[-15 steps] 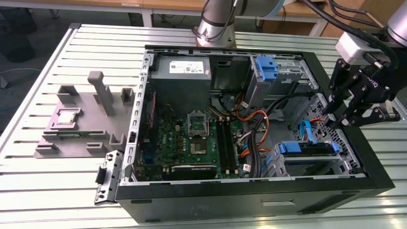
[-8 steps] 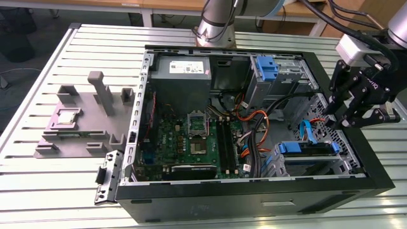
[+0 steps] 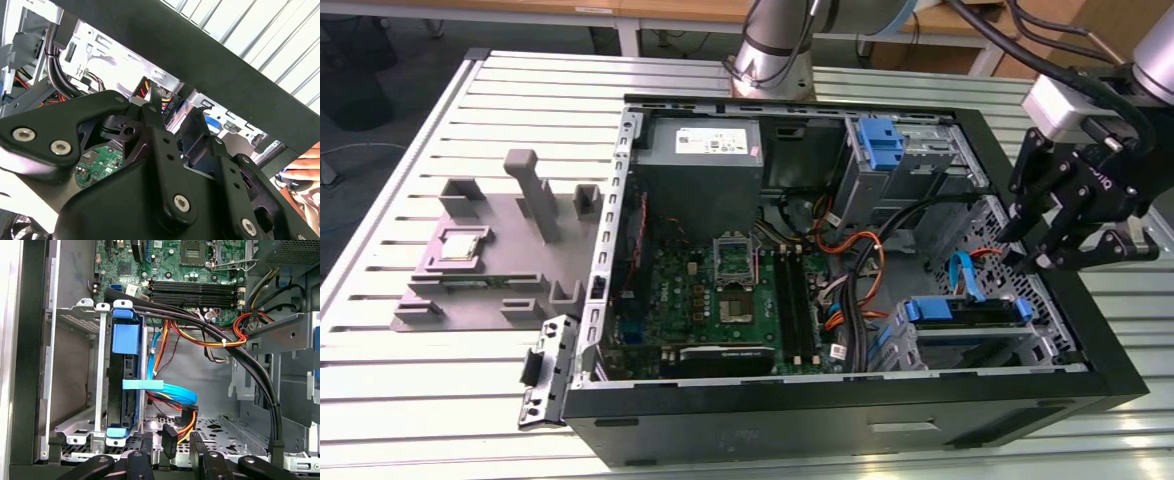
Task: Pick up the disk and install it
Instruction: 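Insert the second disk wire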
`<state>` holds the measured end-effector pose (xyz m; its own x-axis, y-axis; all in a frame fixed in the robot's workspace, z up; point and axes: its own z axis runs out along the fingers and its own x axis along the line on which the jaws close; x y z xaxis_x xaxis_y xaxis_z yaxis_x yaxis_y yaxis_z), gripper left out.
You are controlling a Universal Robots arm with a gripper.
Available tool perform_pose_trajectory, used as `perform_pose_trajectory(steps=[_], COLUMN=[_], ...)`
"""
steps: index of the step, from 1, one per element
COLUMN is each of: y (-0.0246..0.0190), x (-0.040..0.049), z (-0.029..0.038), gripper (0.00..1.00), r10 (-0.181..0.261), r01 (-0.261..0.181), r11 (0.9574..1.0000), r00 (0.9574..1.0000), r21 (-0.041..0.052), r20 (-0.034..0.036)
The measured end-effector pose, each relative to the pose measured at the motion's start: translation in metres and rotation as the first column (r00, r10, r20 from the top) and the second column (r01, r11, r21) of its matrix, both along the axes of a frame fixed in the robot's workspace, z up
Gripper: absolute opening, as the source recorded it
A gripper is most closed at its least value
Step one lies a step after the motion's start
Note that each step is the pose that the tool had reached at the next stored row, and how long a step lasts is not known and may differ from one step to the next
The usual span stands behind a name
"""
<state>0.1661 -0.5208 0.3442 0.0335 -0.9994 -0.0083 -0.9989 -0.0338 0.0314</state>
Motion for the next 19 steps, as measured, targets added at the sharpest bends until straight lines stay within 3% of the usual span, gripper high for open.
perform_pose_trajectory(steps=[11,17,19], y=[-0.0077,-0.017,-0.0183], x=[-0.0005,-0.0018,-0.0023], z=[-0.0006,-0.0012,-0.0015], gripper=[0.42,0.42,0.42], r10=[0.0,0.0,0.0], r01=[0.0,0.0,0.0], r11=[1.0,1.0,1.0], r00=[1.0,1.0,1.0], r21=[0.0,0.0001,0.0003], r20=[0.0,0.0,0.0])
